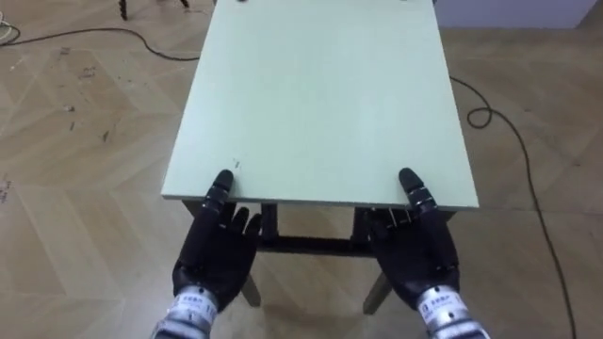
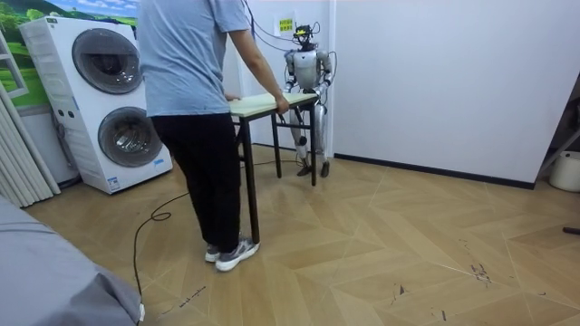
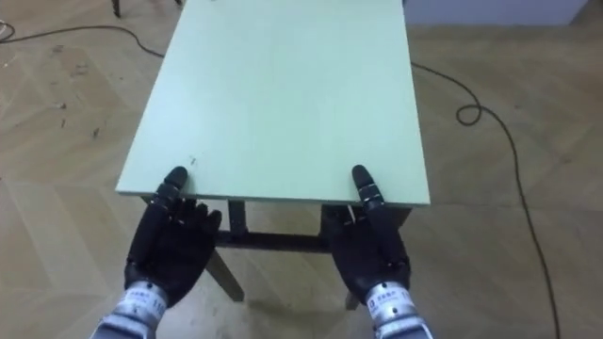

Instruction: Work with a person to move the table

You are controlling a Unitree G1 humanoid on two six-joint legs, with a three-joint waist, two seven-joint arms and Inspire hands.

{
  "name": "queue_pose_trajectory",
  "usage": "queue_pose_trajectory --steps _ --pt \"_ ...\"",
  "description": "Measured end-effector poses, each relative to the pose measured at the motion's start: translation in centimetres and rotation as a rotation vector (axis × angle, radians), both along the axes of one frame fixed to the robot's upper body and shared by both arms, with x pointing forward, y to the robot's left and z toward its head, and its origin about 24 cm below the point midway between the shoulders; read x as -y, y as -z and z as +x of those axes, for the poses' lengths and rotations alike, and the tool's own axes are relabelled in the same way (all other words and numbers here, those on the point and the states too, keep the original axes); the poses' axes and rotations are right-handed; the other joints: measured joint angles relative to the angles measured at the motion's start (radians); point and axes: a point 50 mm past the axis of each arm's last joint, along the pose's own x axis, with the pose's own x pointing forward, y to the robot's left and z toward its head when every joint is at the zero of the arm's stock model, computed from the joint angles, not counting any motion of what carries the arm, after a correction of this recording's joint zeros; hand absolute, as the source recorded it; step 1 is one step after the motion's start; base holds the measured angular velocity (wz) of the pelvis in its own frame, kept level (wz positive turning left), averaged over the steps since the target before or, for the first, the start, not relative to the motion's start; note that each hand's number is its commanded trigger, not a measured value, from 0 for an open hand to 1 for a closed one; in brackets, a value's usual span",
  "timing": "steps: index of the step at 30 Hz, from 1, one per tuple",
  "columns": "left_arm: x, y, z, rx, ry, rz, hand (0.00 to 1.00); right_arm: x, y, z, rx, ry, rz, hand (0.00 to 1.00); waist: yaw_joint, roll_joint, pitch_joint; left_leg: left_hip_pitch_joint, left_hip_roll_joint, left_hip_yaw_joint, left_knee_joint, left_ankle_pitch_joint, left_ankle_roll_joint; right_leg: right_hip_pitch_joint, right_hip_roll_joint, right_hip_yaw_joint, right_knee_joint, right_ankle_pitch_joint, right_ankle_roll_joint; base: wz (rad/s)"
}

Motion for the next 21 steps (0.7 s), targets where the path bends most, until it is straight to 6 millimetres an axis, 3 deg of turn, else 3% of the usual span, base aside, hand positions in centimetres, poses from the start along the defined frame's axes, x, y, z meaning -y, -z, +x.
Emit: queue_pose_trajectory --steps 1,2,3,4,6,9,10,12,13,15,16,18,20,21 --pt "0.0 0.0 0.0 0.001 0.001 0.001 1.0 0.0 0.0 0.0 0.001 0.001 0.0 1.0 -0.003 0.001 -0.0001 0.033 0.004 -0.001 -0.007 0.0 -0.002 -0.011 0.0 -0.005 0.013 -0.002 -0.003 0.28" --pt "0.0 -0.1 0.0 0.005 0.001 0.0 1.0 0.0 -0.1 0.0 0.007 0.002 -0.002 1.0 -0.005 0.01 0.001 0.102 0.016 -0.008 -0.02 0.016 -0.023 -0.034 0.006 -0.009 0.038 -0.004 -0.006 0.06" --pt "0.1 -0.2 0.1 0.008 0.002 0.0 1.0 0.1 -0.2 0.1 0.01 0.004 -0.006 1.0 -0.008 0.017 0.0014 0.131 0.018 -0.01 -0.04 0.017 -0.024 -0.047 0.008 -0.016 0.052 -0.005 -0.007 0.14" --pt "0.1 -0.3 0.3 0.015 0.006 0.003 1.0 0.1 -0.2 0.1 0.014 0.013 -0.01 1.0 -0.013 0.019 0.0028 0.156 0.012 -0.01 -0.109 -0.014 -0.034 -0.072 0.003 -0.024 0.081 -0.004 -0.004 0.16" --pt "-0.3 -0.3 0.2 0.014 -0.004 0.012 1.0 -0.3 -0.2 0.0 0.015 0.002 -0.004 1.0 -0.018 0.01 0.0014 0.164 -0.027 -0.019 -0.198 -0.018 -0.036 -0.104 -0.018 -0.013 0.073 0.03 -0.004 0.06" --pt "-0.4 -0.4 0.3 0.024 -0.012 0.01 1.0 -0.5 -0.3 0.0 0.028 0.002 -0.004 1.0 -0.018 0.019 0.0002 0.171 -0.043 -0.045 -0.287 -0.045 -0.054 -0.139 -0.02 -0.012 0.057 0.068 -0.016 0.04" --pt "-0.4 -0.4 0.3 0.027 -0.013 0.009 1.0 -0.6 -0.4 0.0 0.032 0.003 -0.004 1.0 -0.018 0.028 -0.001 0.186 -0.038 -0.05 -0.317 -0.085 -0.054 -0.156 -0.014 -0.033 0.06 0.077 -0.025 0.05" --pt "-0.1 -0.6 0.6 0.038 -0.004 0.004 1.0 -0.5 -0.5 0.2 0.043 0.018 -0.005 1.0 -0.019 0.037 0.0007 0.197 -0.021 -0.06 -0.382 -0.156 -0.046 -0.191 -0.001 -0.061 0.065 0.094 -0.036 0.1" --pt "0.0 -0.6 0.7 0.038 0.0 0.003 1.0 -0.4 -0.6 0.3 0.047 0.021 -0.007 1.0 -0.019 0.037 0.0008 0.195 -0.021 -0.063 -0.393 -0.171 -0.042 -0.202 -0.002 -0.065 0.068 0.101 -0.037 0.0" --pt "0.6 -0.8 1.1 0.041 0.001 -0.012 1.0 -0.2 -0.9 0.8 0.064 0.028 -0.012 1.0 -0.017 0.038 0.0013 0.161 -0.025 -0.063 -0.384 -0.209 -0.025 -0.243 -0.009 -0.069 0.076 0.127 -0.038 -0.06" --pt "0.9 -0.8 1.4 0.042 0.004 -0.023 1.0 0.0 -1.1 1.2 0.074 0.034 -0.023 1.0 -0.017 0.035 0.0011 0.128 -0.04 -0.065 -0.366 -0.221 -0.002 -0.27 -0.023 -0.067 0.076 0.15 -0.035 -0.04" --pt "1.2 -0.6 1.6 0.025 0.002 -0.032 1.0 0.3 -0.9 1.5 0.069 0.036 -0.037 1.0 -0.024 0.032 0.0013 0.096 -0.066 -0.063 -0.358 -0.201 0.028 -0.281 -0.05 -0.055 0.059 0.185 -0.021 0.03" --pt "1.2 -0.3 1.4 0.006 -0.001 -0.04 1.0 0.6 -0.7 1.2 0.06 0.044 -0.057 1.0 -0.024 0.031 0.0014 0.091 -0.114 -0.06 -0.374 -0.171 0.054 -0.276 -0.08 -0.042 0.023 0.231 -0.004 0.05" --pt "1.1 -0.3 1.3 0.003 -0.001 -0.038 1.0 0.6 -0.6 1.1 0.056 0.044 -0.056 1.0 -0.024 0.03 0.0014 0.091 -0.126 -0.059 -0.378 -0.164 0.059 -0.274 -0.085 -0.037 0.015 0.242 -0.003 -0.04"
